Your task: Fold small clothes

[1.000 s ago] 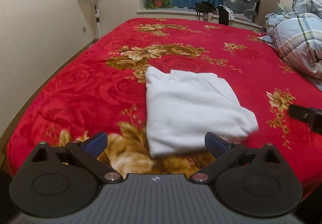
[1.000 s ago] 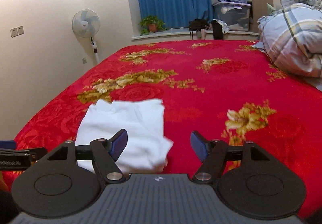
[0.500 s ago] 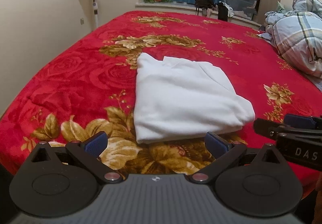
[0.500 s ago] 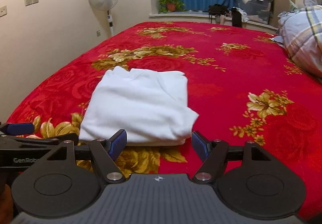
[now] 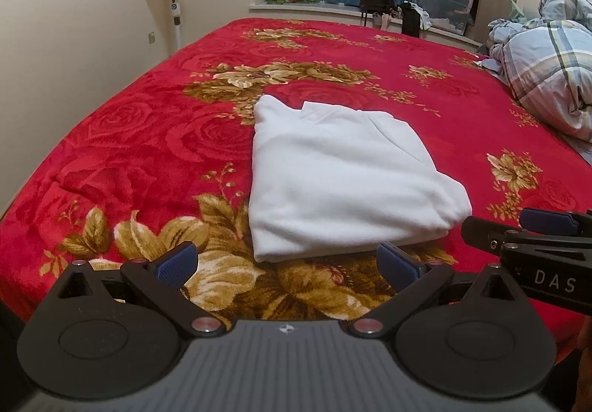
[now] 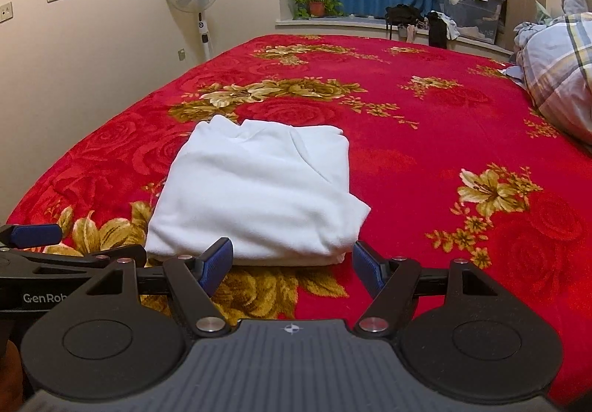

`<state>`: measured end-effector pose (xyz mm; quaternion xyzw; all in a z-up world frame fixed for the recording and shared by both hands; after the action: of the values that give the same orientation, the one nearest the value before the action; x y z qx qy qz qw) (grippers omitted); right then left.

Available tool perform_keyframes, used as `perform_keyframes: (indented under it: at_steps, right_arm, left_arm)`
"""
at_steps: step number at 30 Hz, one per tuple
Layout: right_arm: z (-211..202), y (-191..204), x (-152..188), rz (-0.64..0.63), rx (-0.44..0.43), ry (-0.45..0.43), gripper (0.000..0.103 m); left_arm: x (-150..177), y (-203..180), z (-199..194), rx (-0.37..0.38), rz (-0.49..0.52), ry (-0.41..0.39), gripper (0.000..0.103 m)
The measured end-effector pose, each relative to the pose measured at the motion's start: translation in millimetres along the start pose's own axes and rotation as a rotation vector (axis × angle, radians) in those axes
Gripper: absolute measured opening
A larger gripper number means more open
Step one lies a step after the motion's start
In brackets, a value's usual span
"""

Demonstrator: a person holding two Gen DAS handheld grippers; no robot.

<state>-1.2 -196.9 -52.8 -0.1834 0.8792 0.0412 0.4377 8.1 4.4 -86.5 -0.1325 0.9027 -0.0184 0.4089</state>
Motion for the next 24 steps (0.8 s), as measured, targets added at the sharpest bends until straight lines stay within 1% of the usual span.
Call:
perform_keyframes:
  at_steps: [7,24]
  right_arm:
    - [0.7,-0.9,0.6,-0.004,0.012,0.006,0.073]
    - [-0.4,-1.3,0.1,-0.012,0.02,0.006,0.072]
  left_arm:
    - [0.1,-3.4,-2.0,0.02,0.003,0.0,0.103]
    - [0.1,-3.5,-0.9,0.02,0.002,0.002,0.103]
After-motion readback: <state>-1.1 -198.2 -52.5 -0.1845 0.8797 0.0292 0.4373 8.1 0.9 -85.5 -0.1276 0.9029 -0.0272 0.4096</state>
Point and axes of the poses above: each gripper's, at about its wrist camera, not at the fingertips, and z roughly the way its jaws point, y to its left, x to its underside, the point moved 10 cm from there along z, roughly the way its jaws point, and after that the axes turned 12 degrees about -z, right-handed, at the moved point
